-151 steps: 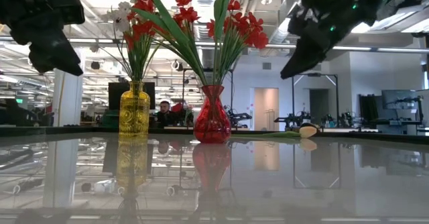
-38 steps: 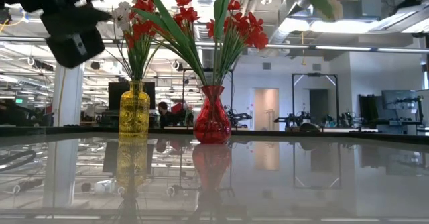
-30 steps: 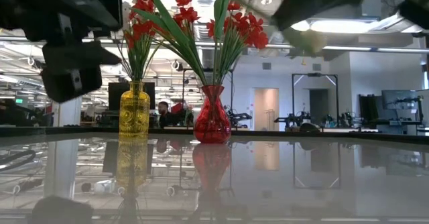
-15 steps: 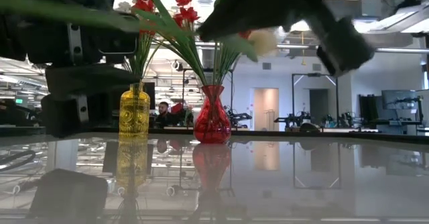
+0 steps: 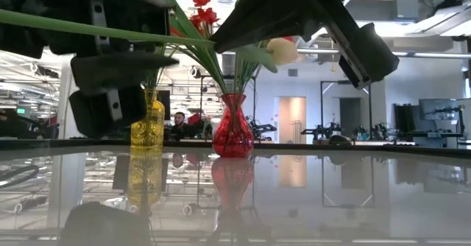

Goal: Sort flowers into vase by color
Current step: Put the white tulip into the yellow vase

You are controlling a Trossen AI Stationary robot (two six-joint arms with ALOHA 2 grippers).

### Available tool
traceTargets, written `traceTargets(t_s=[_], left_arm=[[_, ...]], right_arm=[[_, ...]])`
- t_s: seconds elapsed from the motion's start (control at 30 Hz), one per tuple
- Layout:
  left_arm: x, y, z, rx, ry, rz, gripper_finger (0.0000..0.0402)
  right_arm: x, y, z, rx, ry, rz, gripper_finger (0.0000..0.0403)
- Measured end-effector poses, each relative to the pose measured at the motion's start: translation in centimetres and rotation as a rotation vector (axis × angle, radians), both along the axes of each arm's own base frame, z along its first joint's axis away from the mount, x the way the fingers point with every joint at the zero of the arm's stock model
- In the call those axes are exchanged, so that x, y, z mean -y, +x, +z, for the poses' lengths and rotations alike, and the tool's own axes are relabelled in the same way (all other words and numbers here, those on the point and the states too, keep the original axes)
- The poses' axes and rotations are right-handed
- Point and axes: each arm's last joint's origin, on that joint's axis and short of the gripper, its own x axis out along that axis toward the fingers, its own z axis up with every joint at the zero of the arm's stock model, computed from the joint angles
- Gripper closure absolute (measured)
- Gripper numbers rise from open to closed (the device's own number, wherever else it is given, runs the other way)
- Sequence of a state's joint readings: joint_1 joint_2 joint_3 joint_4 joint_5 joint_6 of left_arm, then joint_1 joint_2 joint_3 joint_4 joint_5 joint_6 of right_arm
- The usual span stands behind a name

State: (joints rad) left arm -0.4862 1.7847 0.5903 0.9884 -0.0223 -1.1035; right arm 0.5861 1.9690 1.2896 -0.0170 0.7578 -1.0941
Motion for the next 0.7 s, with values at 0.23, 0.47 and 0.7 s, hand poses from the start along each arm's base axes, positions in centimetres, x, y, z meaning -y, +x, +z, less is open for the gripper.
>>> traceTargets(t_s=[0.23, 0.47, 0.7], left_arm=[[-0.2, -0.1, -0.8, -0.052, 0.086, 0.017, 0.0344], [-0.3, 0.0, -0.7, -0.027, 0.126, 0.026, 0.0399], [-0.6, 0.1, -0.7, -0.017, 0.134, 0.048, 0.0401]], right_arm=[[-0.1, 0.0, 0.0, -0.006, -0.027, 0.017, 0.0378], [-0.2, -0.1, 0.1, 0.000, -0.027, 0.016, 0.0361], [-1.1, -0.7, 0.6, 0.042, 0.017, 0.003, 0.0335]])
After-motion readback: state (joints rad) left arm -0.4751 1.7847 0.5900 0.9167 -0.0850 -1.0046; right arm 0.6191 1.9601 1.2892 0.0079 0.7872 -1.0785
